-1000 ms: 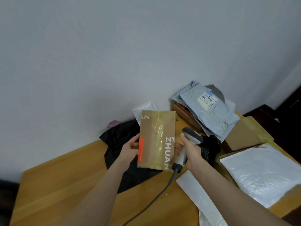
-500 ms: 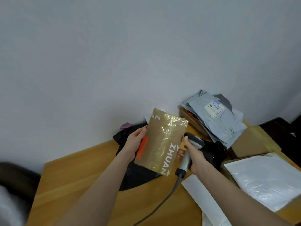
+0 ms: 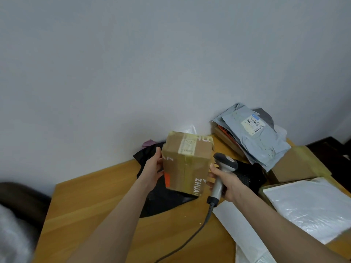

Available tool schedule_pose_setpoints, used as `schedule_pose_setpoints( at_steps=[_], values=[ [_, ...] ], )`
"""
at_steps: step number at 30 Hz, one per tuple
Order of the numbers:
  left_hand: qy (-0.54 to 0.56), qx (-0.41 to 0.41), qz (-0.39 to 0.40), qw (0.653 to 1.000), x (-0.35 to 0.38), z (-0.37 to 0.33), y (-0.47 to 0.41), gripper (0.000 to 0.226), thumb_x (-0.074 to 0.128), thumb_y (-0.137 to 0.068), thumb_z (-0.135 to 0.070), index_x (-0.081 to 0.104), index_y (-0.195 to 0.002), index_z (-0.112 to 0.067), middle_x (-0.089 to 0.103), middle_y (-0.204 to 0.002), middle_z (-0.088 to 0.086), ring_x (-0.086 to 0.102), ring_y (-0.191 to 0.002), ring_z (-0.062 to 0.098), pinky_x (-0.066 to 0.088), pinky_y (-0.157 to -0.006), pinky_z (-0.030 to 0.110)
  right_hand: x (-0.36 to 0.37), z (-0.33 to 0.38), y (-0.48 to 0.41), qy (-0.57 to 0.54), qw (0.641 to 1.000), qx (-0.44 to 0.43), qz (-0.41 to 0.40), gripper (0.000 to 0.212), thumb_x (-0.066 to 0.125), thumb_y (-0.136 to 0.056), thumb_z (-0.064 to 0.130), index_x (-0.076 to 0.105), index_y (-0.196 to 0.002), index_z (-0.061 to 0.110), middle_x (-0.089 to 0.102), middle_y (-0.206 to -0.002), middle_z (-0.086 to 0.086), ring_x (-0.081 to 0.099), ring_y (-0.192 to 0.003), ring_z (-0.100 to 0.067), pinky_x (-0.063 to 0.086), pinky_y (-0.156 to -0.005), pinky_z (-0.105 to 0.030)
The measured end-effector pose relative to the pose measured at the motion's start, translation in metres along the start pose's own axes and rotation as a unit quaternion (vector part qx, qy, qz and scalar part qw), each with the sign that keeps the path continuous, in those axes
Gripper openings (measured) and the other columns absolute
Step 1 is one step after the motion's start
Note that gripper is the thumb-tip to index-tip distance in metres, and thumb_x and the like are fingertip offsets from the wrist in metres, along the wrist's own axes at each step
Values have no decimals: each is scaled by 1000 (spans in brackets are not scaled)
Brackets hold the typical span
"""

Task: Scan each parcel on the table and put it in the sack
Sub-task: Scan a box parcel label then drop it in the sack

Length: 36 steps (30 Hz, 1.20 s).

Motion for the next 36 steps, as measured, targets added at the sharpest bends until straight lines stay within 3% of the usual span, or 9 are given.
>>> schedule_pose_setpoints(
  at_steps=[4, 8, 11, 16, 20, 24, 28, 31, 36],
  values=[
    [30, 3, 56, 998, -14, 2, -1, 33, 46, -98, -18, 62, -126, -26, 68, -117, -2, 61, -112, 16, 47, -95, 34, -5, -4, -6, 5, 1000, 0, 31, 16, 71, -83, 3, 60, -90, 12, 68, -88, -11, 63, -72, -33, 52, -68, -41],
    [-30, -55, 37, 997, -29, 21, 4, 38, 41, -91, 8, 67, -108, -14, 69, -107, 8, 67, -91, 20, 56, -72, 36, -11, -21, -17, 68, 998, -3, -6, 21, 61, -80, -13, 57, -96, 1, 60, -79, -15, 57, -69, -29, 49, -68, -41],
    [-46, -134, 0, 990, -37, 45, 7, 14, 50, -94, -6, 62, -88, -8, 67, -92, 12, 65, -72, 21, 54, -57, 34, -12, -37, -19, 30, 999, 10, 9, 14, 68, -86, 2, 62, -96, 8, 65, -86, -14, 60, -73, -29, 51, -66, -38],
    [-81, -201, 28, 976, -38, 73, 5, 34, 70, -83, -43, 70, -108, -21, 72, -106, 0, 66, -101, 26, 56, -77, 42, -12, -60, -19, 27, 1000, 9, 9, 25, 75, -84, 13, 66, -104, 1, 73, -97, -19, 69, -88, -38, 57, -73, -44],
    [-89, -211, 13, 973, -39, 99, 5, 38, 70, -87, -33, 64, -116, -11, 71, -111, 6, 65, -105, 23, 52, -89, 39, -14, -74, -20, 76, 997, 10, -20, 23, 76, -81, 9, 67, -100, -1, 73, -79, -13, 67, -68, -28, 53, -58, -34],
    [-109, -257, 3, 960, -39, 129, 15, 32, 63, -91, -33, 57, -122, -24, 68, -114, 3, 63, -101, 24, 52, -72, 39, -19, -82, -24, 109, 992, 5, -63, 16, 74, -82, 4, 62, -92, 1, 67, -74, -12, 64, -64, -26, 50, -52, -32],
    [-159, -132, -44, 978, -45, 123, 4, 38, 56, -97, -22, 52, -134, -29, 65, -114, -3, 60, -93, 16, 49, -69, 29, -7, -91, -19, 128, 991, 24, -36, 16, 73, -81, 4, 63, -93, 0, 72, -78, -16, 68, -68, -27, 58, -64, -39],
    [-241, -65, -116, 962, -57, 112, -3, 49, 58, -95, -17, 44, -143, -19, 55, -135, 6, 55, -113, 23, 48, -92, 37, 4, -93, -17, 159, 984, -5, -76, 8, 71, -80, 4, 64, -82, 1, 72, -77, -16, 67, -68, -28, 56, -69, -41],
    [-211, -291, -172, 917, -68, 129, 34, 71, 52, -90, -56, 39, -138, -6, 50, -135, 18, 56, -113, 39, 52, -75, 45, 25, -54, -25, 232, 960, -125, -91, 10, 70, -78, 9, 61, -80, 8, 64, -78, -8, 64, -83, -29, 54, -76, -46]
  ],
)
Point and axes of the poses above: each hand's wrist, its own y-axis away from the middle knuckle, its own x-axis out of the palm, z = x × y, the point moved 2 cm from there along -y, towards the middle knuckle
